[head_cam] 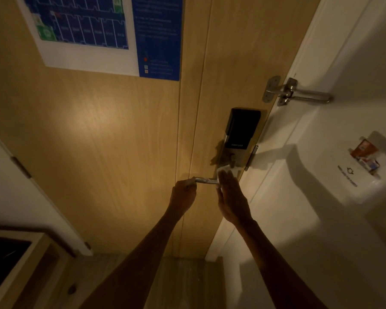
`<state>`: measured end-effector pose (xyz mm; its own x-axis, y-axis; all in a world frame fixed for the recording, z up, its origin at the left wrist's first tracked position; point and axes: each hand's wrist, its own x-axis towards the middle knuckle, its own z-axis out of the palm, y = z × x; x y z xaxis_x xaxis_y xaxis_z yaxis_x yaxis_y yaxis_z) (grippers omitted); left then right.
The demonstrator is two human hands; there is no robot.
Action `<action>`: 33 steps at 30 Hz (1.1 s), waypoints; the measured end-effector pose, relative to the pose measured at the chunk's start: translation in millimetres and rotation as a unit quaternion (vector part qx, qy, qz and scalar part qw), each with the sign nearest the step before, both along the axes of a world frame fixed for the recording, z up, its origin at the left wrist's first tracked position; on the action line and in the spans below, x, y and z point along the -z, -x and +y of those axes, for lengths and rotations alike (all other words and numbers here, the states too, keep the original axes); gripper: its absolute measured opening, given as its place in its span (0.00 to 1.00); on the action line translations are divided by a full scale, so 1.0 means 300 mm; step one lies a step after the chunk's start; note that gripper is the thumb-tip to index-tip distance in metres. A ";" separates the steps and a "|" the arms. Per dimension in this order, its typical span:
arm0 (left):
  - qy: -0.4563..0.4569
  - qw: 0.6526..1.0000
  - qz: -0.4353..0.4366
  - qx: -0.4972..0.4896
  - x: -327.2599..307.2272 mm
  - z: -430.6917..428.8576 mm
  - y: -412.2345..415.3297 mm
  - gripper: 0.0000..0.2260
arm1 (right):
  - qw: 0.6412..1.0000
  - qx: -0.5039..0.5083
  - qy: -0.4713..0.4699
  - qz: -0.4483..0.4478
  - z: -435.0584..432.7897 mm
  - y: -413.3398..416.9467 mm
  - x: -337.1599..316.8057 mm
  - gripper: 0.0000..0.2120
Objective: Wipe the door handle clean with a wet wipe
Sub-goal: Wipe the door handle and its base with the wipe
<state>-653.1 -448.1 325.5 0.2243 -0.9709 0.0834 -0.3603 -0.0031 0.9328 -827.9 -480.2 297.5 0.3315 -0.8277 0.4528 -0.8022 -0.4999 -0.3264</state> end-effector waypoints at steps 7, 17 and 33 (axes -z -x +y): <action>-0.018 0.999 0.030 -0.004 -0.004 0.002 0.001 0.11 | 0.999 -0.039 0.001 0.015 0.057 0.079 0.012 0.26; -0.037 0.998 0.060 -0.001 -0.009 0.001 -0.001 0.11 | 0.999 -0.042 -0.006 0.006 0.097 0.058 0.031 0.29; -0.082 0.973 0.215 0.002 -0.025 0.001 -0.006 0.15 | 0.996 -0.073 0.008 0.045 0.103 0.051 0.033 0.29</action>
<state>-651.3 -447.7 332.9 0.2010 -0.9642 -0.1729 0.0627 -0.1635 0.9845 -843.3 -449.4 287.6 0.4877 -0.7602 0.4292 -0.7459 -0.6183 -0.2477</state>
